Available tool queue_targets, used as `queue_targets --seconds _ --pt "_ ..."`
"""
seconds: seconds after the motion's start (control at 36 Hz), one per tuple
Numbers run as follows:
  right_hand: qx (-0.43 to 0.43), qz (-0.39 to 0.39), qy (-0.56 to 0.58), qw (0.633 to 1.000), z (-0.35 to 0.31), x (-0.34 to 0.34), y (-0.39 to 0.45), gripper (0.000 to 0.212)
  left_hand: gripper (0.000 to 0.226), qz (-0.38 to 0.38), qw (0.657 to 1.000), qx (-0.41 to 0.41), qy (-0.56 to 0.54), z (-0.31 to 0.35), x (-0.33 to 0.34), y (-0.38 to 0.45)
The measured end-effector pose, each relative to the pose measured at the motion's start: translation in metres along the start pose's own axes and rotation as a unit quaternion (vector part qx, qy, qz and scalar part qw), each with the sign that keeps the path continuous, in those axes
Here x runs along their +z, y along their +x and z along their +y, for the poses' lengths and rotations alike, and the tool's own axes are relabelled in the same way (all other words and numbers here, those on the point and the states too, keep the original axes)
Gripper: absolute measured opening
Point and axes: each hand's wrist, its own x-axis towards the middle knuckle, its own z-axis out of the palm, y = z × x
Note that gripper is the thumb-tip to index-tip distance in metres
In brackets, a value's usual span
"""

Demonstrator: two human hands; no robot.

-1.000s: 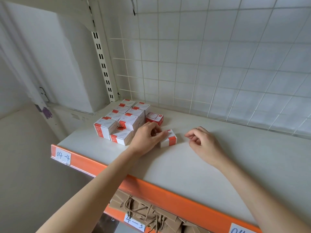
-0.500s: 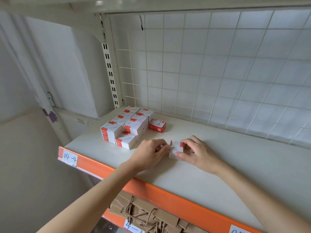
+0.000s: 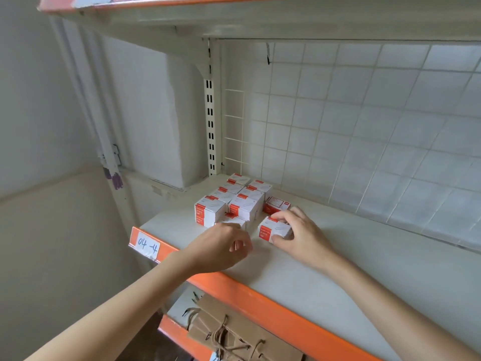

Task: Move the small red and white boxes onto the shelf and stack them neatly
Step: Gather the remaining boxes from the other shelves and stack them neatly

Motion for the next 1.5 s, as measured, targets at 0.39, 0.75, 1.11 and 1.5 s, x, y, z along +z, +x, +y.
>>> queue_targets --seconds 0.39,0.75,1.11,1.5 --pt "-0.161 0.101 -0.203 0.961 -0.061 0.038 0.040 0.031 0.014 -0.003 1.000 0.007 0.002 -0.039 -0.019 -0.020" --pt "-0.055 0.040 -0.080 0.994 -0.059 0.026 0.035 0.051 0.015 -0.029 0.995 0.093 -0.010 -0.046 -0.015 -0.010" --pt "0.025 -0.002 -0.211 0.977 -0.011 -0.025 -0.039 0.031 0.015 -0.050 0.985 0.165 0.013 0.006 0.004 0.012" --pt "0.151 0.012 -0.274 0.950 0.042 -0.141 -0.218 0.032 0.019 -0.046 0.962 0.267 0.045 0.192 0.054 0.047"
